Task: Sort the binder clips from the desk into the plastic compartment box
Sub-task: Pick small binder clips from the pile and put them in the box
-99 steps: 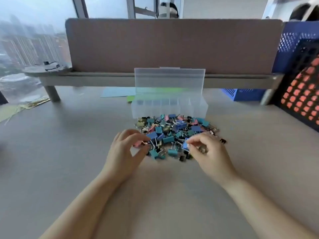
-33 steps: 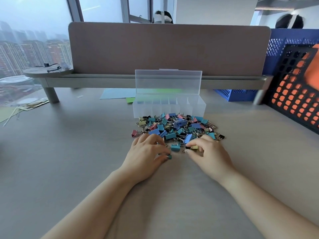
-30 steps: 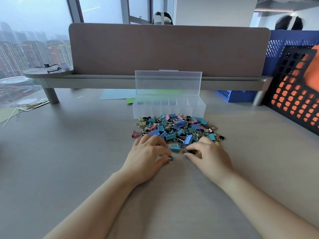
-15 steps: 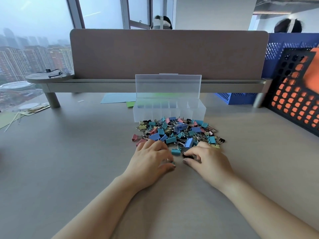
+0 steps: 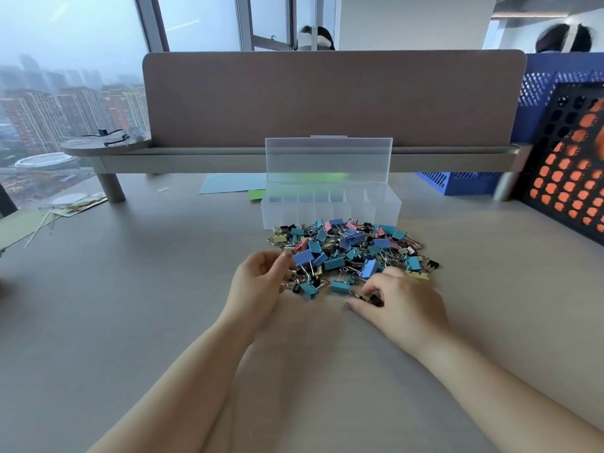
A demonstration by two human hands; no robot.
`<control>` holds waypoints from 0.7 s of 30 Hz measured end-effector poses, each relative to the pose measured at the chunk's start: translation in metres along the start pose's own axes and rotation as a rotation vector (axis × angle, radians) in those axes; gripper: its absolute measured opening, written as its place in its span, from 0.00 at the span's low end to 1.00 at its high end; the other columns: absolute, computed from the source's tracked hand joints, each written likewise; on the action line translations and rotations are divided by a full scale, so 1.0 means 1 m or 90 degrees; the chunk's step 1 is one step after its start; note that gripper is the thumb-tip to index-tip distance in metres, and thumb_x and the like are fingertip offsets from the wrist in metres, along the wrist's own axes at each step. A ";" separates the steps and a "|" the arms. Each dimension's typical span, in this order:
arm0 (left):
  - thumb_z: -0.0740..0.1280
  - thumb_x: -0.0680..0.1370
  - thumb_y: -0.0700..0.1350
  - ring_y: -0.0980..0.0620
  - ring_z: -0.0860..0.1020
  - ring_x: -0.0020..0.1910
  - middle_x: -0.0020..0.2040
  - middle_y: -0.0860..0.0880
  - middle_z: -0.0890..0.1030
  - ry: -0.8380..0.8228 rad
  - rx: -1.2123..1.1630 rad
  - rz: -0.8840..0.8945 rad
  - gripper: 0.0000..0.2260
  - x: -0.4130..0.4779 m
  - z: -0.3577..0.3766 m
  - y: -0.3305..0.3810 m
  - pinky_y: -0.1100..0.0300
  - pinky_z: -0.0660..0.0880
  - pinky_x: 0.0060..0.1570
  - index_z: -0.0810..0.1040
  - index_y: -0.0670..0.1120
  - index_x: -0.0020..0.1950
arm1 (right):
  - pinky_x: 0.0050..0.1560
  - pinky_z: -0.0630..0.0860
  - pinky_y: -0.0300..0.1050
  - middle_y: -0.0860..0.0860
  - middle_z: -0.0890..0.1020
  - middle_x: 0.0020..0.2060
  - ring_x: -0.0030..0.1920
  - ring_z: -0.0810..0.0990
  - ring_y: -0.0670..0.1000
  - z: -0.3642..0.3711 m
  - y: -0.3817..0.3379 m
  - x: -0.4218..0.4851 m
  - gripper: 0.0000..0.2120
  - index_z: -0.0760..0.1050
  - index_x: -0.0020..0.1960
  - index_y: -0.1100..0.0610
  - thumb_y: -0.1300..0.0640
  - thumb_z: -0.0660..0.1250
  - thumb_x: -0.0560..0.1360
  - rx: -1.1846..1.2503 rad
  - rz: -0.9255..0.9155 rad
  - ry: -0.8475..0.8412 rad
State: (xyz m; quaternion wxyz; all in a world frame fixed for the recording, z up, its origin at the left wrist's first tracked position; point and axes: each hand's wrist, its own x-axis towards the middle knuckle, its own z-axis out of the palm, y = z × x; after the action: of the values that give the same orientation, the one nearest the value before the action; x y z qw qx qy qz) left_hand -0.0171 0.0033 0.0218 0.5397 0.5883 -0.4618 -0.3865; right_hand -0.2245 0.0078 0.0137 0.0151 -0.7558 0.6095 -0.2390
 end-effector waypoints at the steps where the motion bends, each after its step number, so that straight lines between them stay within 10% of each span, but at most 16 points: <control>1: 0.65 0.79 0.48 0.56 0.77 0.38 0.43 0.50 0.83 -0.002 -0.017 -0.019 0.06 0.001 0.000 0.001 0.61 0.74 0.39 0.79 0.48 0.50 | 0.30 0.59 0.35 0.41 0.68 0.36 0.36 0.70 0.43 0.000 -0.003 0.000 0.13 0.78 0.47 0.46 0.38 0.66 0.73 -0.004 0.000 -0.010; 8: 0.57 0.81 0.44 0.55 0.70 0.29 0.35 0.48 0.74 -0.074 -0.310 -0.197 0.11 -0.003 -0.003 0.013 0.66 0.67 0.24 0.75 0.42 0.44 | 0.32 0.67 0.34 0.48 0.76 0.30 0.29 0.70 0.43 -0.002 0.009 0.005 0.08 0.78 0.39 0.57 0.54 0.70 0.74 0.380 0.095 0.069; 21: 0.70 0.74 0.49 0.57 0.66 0.29 0.29 0.54 0.66 -0.088 0.464 0.186 0.05 0.007 -0.015 -0.006 0.61 0.64 0.33 0.76 0.59 0.41 | 0.28 0.62 0.39 0.46 0.70 0.26 0.27 0.65 0.46 -0.009 0.016 0.005 0.10 0.74 0.38 0.57 0.64 0.59 0.76 0.444 0.156 -0.050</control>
State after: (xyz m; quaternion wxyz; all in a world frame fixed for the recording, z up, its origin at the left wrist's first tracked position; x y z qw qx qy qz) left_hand 0.0000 0.0010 0.0175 0.3125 0.6421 -0.6825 -0.1555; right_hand -0.2413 0.0018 0.0180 0.3238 -0.6353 0.5761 -0.3995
